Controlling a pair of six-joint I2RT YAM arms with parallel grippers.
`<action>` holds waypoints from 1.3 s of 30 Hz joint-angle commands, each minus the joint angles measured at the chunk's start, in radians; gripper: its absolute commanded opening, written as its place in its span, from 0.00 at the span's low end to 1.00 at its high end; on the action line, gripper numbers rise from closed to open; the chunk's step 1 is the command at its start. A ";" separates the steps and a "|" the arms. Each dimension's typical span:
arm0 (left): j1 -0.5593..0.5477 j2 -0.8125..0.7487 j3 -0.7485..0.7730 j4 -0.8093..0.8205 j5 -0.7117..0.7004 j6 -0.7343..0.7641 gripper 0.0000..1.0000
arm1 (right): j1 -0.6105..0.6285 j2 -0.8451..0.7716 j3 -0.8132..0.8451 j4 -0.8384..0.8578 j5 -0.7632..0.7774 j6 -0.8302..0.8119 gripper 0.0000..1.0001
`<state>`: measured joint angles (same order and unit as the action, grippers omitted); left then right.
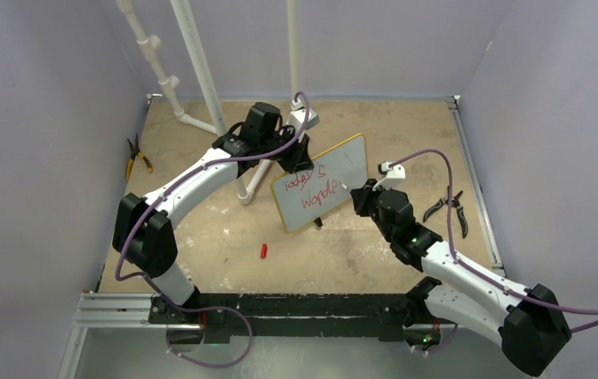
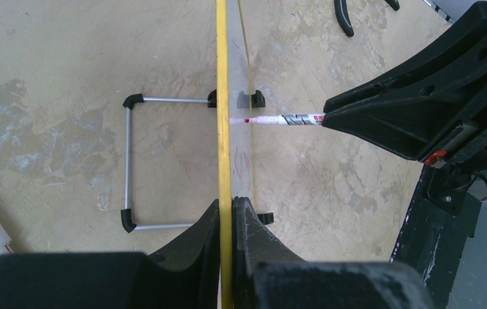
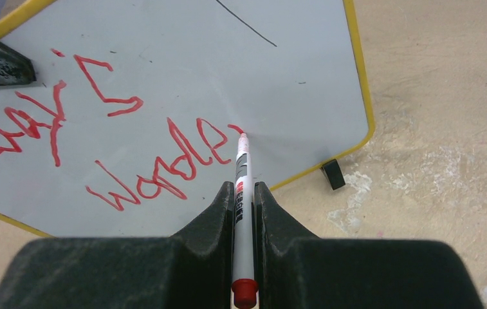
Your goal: Write a sentence on the whiteboard
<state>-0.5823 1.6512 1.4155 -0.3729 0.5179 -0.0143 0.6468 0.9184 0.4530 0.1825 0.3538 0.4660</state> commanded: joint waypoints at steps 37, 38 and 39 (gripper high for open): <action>0.000 0.000 0.005 0.010 0.013 0.022 0.00 | -0.004 -0.003 0.037 0.037 0.037 0.018 0.00; 0.000 0.000 0.005 0.009 0.012 0.022 0.00 | -0.004 -0.003 0.034 0.036 0.043 0.020 0.00; 0.000 -0.001 0.005 0.009 0.013 0.022 0.00 | -0.004 -0.004 0.030 0.036 0.048 0.021 0.00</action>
<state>-0.5808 1.6512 1.4155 -0.3714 0.5201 -0.0147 0.6464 0.9100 0.4576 0.1818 0.3801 0.4793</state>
